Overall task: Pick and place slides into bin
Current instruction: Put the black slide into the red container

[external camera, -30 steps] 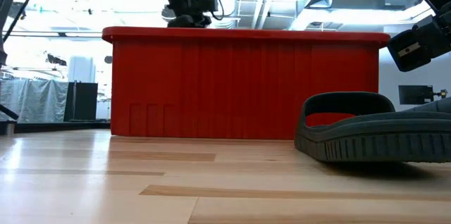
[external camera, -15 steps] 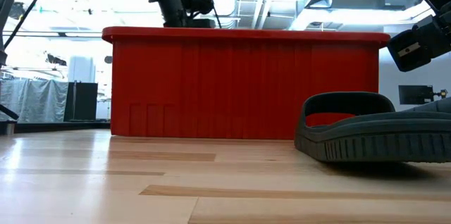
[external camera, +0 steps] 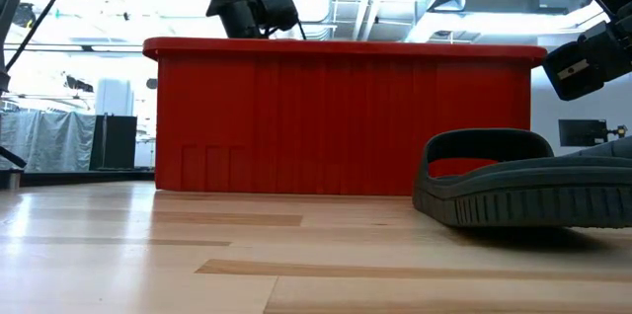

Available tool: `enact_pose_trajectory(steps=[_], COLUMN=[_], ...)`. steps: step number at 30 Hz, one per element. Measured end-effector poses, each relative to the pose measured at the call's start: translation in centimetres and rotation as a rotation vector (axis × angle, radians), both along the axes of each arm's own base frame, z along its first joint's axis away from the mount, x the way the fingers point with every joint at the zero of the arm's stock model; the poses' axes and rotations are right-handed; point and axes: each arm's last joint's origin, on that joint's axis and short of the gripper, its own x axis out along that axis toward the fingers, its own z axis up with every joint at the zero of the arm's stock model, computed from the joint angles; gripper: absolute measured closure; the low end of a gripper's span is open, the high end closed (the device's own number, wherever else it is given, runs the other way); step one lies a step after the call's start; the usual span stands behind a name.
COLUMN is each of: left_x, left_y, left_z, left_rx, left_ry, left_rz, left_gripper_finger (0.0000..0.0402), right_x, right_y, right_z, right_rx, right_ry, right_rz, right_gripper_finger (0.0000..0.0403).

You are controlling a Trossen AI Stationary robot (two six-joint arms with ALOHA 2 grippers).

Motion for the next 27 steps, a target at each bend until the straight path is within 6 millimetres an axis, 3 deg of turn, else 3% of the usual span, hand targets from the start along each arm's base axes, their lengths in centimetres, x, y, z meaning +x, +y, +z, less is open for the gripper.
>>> enact_pose_trajectory(steps=[5, 27], left_x=[-0.26, -0.2], left_y=[-0.15, -0.1], left_z=[-0.93, -0.9], left_rx=[-0.014, -0.015], left_ry=[0.019, 0.006], left_rz=[0.004, 0.02], left_gripper_finger=[0.0401, 0.0401], right_x=[0.0, 0.0], right_y=[0.0, 0.0], right_z=[0.0, 0.0], right_rx=[0.0, 0.0], right_ry=[0.0, 0.0], right_rz=[0.0, 0.0], right_gripper_finger=[0.0301, 0.0301])
